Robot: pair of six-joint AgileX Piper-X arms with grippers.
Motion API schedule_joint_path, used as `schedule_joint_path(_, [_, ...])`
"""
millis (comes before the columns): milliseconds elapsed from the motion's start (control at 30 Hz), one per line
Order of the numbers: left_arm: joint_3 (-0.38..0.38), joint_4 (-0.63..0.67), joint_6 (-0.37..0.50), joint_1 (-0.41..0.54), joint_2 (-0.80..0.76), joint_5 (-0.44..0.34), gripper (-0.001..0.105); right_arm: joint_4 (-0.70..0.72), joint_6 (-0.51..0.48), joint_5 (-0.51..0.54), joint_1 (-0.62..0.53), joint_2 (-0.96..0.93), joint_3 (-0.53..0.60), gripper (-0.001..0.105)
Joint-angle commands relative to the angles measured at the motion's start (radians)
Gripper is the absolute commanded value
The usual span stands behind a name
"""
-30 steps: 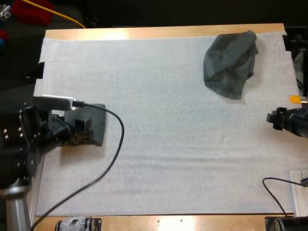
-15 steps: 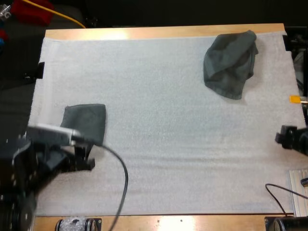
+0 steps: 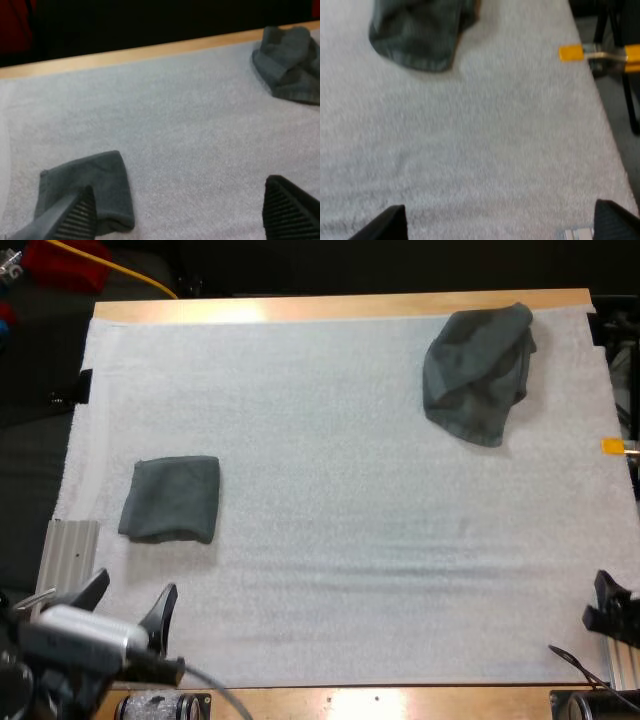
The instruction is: Pick towel from pile, fold and stack
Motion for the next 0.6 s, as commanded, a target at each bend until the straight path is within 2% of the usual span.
schedule_joint_path(0, [0.005, 0.014, 0.013, -0.004, -0.025, -0.012, 0.066, 0.006, -0.014, 0.003, -0.002, -0.039, -0.003, 0.071])
schedule_joint_path(100, [0.025, 0.036, 0.044, -0.004, -0.081, -0.012, 0.066, 0.006, -0.014, 0.003, -0.002, -0.101, -0.003, 0.071])
schedule_joint_path(467, [0.143, 0.042, 0.043, -0.004, -0.355, -0.007, 0.066, 0.007, -0.005, 0.003, -0.002, -0.308, -0.003, 0.071])
schedule_joint_path(567, [0.176, 0.08, 0.043, -0.004, -0.429, -0.007, 0.066, 0.03, -0.005, 0.003, -0.002, -0.333, -0.011, 0.071])
